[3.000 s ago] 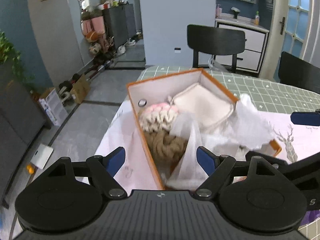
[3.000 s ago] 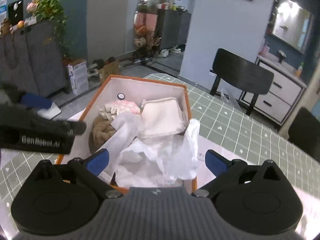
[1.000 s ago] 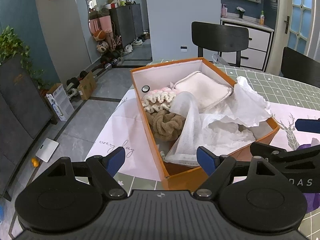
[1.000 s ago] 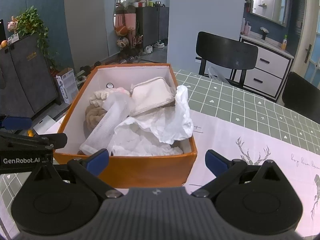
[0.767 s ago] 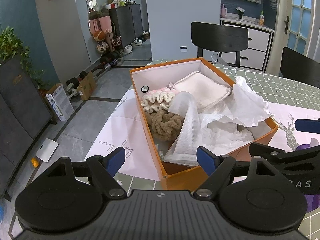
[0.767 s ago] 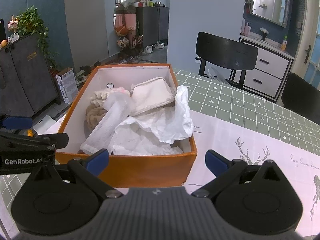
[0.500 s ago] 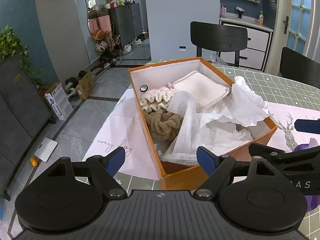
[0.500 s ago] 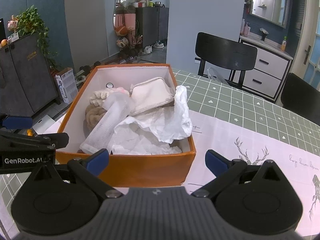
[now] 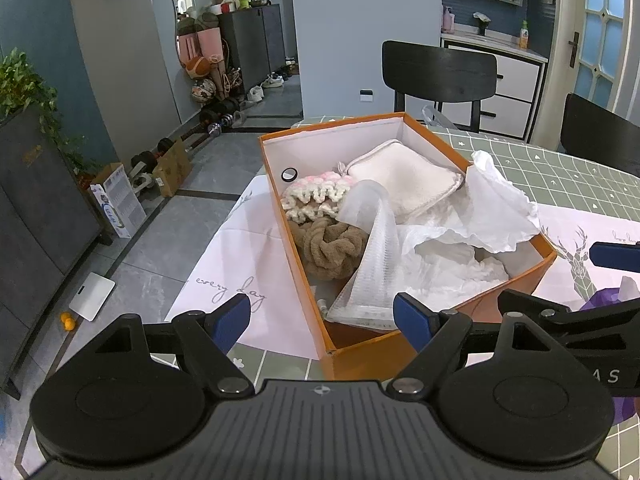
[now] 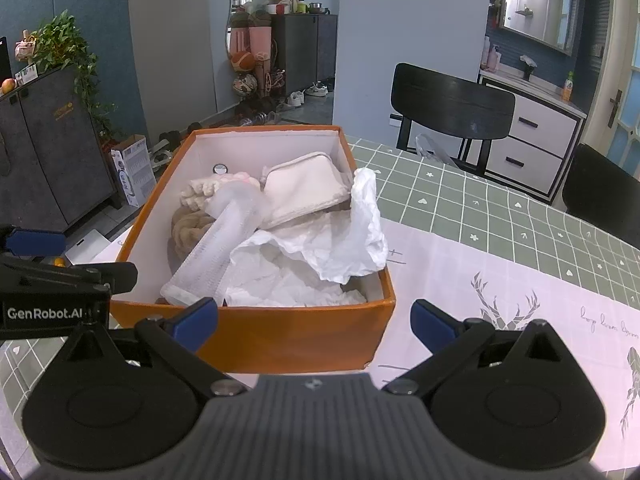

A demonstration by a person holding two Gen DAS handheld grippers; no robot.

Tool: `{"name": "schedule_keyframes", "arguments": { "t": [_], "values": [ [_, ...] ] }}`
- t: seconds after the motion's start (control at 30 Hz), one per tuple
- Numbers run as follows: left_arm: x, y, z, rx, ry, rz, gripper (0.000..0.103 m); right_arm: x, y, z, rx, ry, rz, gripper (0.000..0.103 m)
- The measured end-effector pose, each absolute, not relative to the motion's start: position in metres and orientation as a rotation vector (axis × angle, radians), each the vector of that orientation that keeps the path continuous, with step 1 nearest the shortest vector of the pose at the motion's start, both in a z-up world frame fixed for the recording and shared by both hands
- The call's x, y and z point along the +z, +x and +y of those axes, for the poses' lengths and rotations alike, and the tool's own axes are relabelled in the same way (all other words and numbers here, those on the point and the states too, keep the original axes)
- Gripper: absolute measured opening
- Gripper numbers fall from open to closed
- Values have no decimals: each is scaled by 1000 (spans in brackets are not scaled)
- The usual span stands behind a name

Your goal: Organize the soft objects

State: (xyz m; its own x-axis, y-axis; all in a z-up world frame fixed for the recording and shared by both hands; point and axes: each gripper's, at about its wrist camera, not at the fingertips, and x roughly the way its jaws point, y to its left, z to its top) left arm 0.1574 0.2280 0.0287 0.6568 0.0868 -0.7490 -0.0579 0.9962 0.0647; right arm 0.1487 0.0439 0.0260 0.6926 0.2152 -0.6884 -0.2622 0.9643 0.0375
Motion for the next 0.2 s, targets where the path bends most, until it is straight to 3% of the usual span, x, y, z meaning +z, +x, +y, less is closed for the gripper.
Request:
{"name": "schedule_keyframes", "arguments": {
  "t": [0.2],
  "values": [
    [28, 157, 226, 74, 47, 840, 95, 26, 147, 43, 263, -63, 757, 100]
  ]
}}
